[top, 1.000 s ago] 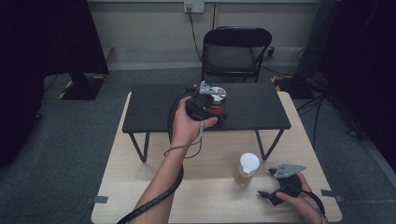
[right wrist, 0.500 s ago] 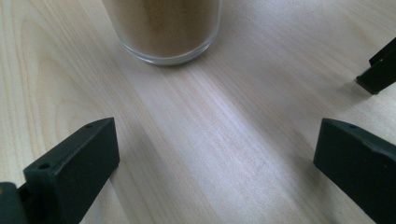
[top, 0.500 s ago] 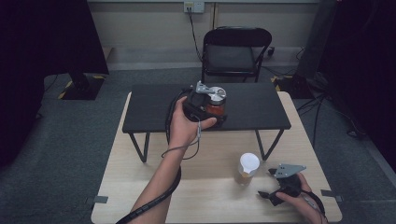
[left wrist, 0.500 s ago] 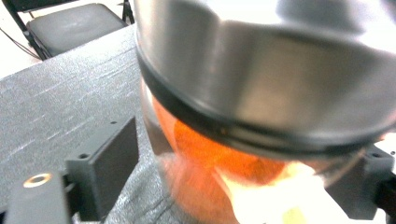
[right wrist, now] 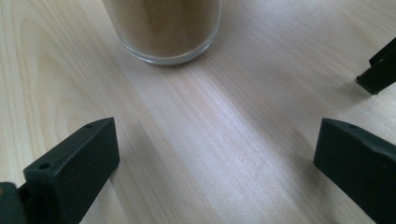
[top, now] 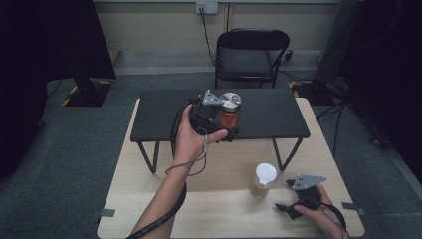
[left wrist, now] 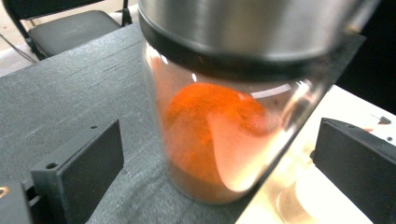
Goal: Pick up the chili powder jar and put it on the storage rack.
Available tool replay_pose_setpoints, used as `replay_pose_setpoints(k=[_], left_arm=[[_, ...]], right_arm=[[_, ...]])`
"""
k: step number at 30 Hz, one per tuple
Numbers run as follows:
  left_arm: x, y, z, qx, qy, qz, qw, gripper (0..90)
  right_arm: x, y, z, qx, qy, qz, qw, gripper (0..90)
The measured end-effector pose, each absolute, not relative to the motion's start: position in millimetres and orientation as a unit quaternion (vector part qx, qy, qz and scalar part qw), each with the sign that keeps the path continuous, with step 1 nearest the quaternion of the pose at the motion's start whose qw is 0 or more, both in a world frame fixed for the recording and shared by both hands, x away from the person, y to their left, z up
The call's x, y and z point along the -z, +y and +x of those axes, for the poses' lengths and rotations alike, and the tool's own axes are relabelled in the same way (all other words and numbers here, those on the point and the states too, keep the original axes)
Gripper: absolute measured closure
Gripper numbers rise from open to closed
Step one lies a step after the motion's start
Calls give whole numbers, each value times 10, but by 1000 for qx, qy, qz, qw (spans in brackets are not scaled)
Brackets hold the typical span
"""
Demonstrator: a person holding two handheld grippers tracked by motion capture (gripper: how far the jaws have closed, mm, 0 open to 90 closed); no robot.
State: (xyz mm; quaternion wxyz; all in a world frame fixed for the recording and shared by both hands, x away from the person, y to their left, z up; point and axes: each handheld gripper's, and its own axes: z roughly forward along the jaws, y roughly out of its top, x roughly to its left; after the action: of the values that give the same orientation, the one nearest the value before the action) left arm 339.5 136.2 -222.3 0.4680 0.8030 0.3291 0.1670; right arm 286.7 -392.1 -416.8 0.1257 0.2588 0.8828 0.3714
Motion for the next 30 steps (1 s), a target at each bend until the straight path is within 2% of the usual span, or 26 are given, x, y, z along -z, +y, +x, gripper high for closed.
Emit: replay_pose_setpoints(k=[15, 30], left_arm=[[2290, 1436, 3134, -176, 286, 812, 478, 33], [2616, 1566, 2990, -159, 260, 812, 498, 38]], right_arm=[[4168, -3922, 2867, -372, 883, 259, 126, 0], [4168, -3921, 2866, -372, 883, 259, 126, 0]])
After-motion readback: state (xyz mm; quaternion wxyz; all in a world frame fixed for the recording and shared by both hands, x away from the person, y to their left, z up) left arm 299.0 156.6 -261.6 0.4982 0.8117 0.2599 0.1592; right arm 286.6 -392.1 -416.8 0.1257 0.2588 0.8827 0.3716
